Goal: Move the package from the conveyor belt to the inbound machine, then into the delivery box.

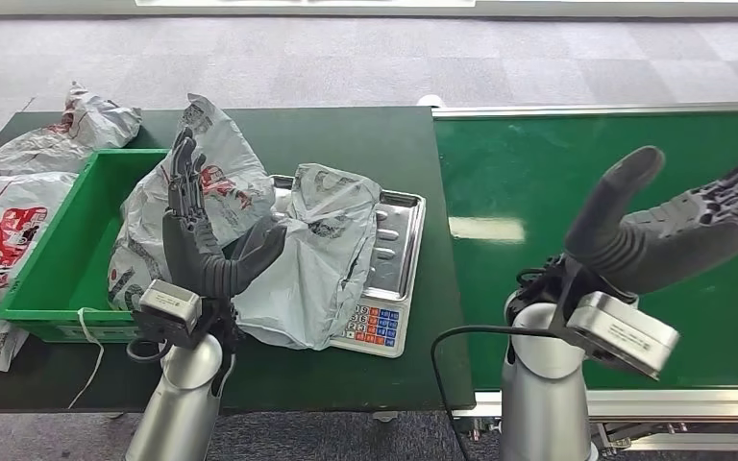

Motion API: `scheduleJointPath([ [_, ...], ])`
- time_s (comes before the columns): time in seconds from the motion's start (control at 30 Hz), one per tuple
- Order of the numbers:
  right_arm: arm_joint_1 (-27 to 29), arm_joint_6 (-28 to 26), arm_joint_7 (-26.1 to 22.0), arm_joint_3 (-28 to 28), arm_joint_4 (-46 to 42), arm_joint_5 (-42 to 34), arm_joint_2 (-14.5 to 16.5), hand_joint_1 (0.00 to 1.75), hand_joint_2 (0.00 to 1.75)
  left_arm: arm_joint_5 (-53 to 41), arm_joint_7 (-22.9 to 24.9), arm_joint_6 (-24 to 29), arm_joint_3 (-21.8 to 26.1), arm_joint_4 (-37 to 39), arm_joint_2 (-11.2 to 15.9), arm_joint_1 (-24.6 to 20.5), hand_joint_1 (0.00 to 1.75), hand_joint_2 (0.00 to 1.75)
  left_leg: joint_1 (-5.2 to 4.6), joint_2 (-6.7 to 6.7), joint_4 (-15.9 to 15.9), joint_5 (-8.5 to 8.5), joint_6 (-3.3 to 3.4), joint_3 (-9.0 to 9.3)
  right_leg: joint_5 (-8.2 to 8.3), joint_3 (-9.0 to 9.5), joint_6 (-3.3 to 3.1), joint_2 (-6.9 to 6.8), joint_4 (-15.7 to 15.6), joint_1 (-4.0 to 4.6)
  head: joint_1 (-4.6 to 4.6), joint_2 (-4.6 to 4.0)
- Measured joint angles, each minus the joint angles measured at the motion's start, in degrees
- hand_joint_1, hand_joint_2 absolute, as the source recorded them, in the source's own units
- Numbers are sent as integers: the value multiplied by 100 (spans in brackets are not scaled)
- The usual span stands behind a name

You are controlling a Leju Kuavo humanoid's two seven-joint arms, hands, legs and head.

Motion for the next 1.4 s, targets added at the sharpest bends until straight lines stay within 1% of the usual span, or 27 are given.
scheduleJointPath([
  [0.13, 193, 5, -1, -110, -314, 10, -2, 0, 175, -713, 482, -27, 2, 138, 68, -212, 0, 175, 0, 3, -1, 2, -1, 4, 1, 2, -1, 2, 0, 0, 0, 0],
  [0.4, 309, 5, -2, -188, -441, 2, -16, 0, 175, -1562, 861, -220, -10, 472, 154, -365, 0, 175, 0, 10, -1, 3, -2, 7, 2, 3, -1, 8, 0, 0, 0, 0],
  [0.47, 332, 6, -1, -193, -440, 14, -21, 0, 175, -1883, 1002, -396, -17, 582, 179, -418, 0, 175, 0, 11, -1, 2, -2, 6, 1, 3, -1, 9, 0, 0, 0, 0],
  [0.63, 374, 11, -1, -196, -402, 26, -27, 0, 175, -2970, 1412, -1072, -52, 1035, 252, -640, 0, 175, 0, 11, -1, 2, -2, 6, 2, 2, -1, 9, 0, 0, 0, 0],
  [0.8, 415, 20, 12, -215, -281, 56, -38, 0, 175, -3760, 1646, -1388, -140, 1628, 298, -966, 0, 175, 0, 11, -1, 3, -2, 6, 2, 3, -2, 8, 0, 0, 1, 0],
  [1.0, 441, 22, 99, -272, -188, 116, -43, 0, 175, -4240, 1784, -1494, -263, 2262, 319, -1333, 0, 175, 0, 11, -1, 3, -2, 5, 3, 2, -1, 9, 1, 0, 0, 0],
  [1.13, 448, 22, 113, -281, -166, 137, -45, 0, 175, -4422, 1866, -1495, -346, 2522, 325, -1482, 0, 175, 0, 11, 0, 3, -2, 5, 3, 1, -1, 9, 1, 0, 0, 0],
  [1.3, 454, 22, 128, -283, -159, 167, -45, 0, 175, -4999, 2216, -1468, -482, 2902, 326, -1688, 0, 175, 0, 11, -1, 3, -2, 5, 3, 1, -1, 8, 1, 0, 0, 0],
  [1.4, 455, 22, 167, -283, -158, 207, -45, 0, 175, -5274, 2335, -1514, -590, 3172, 324, -1796, 0, 175, 0, 12, -1, 3, -2, 5, 3, 1, -1, 10, 1, 0, -1, 0],
])
